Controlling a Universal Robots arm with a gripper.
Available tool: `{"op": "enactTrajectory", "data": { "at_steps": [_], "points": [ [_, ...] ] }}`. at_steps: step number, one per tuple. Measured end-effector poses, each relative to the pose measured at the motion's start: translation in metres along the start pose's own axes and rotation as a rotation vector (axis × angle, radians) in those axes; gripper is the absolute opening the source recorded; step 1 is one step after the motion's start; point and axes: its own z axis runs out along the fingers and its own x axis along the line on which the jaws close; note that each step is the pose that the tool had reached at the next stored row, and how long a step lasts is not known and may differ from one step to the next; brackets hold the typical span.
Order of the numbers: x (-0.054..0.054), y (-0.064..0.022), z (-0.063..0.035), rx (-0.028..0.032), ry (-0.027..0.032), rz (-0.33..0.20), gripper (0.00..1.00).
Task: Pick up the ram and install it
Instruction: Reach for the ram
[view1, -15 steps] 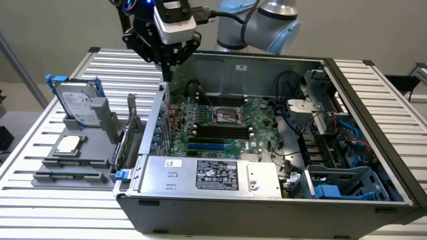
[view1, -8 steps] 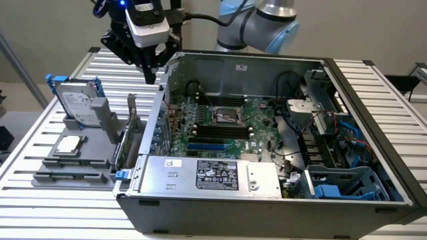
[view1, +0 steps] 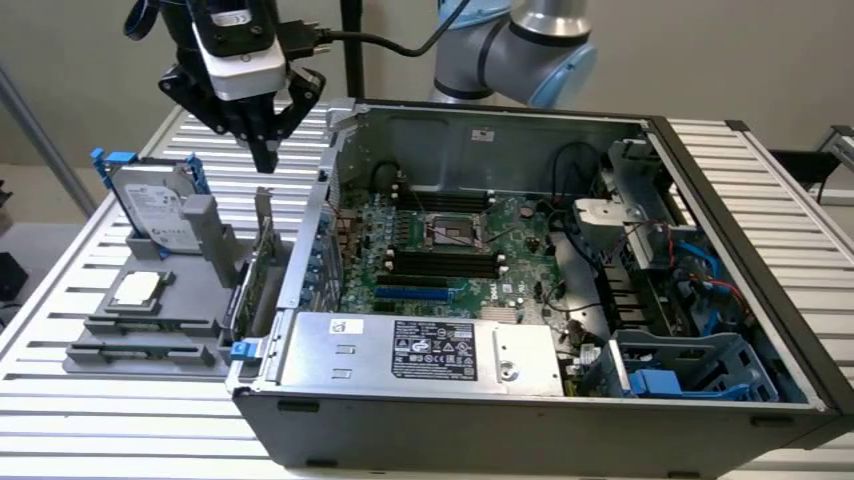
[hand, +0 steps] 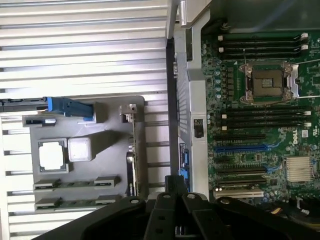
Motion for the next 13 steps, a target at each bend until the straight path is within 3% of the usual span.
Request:
{"op": "enactTrajectory", "data": {
  "at_steps": [13],
  "points": [
    [0.047,-0.0148,-0.0006,0.0009,-0.0001,0.000,0.11]
  ]
}}
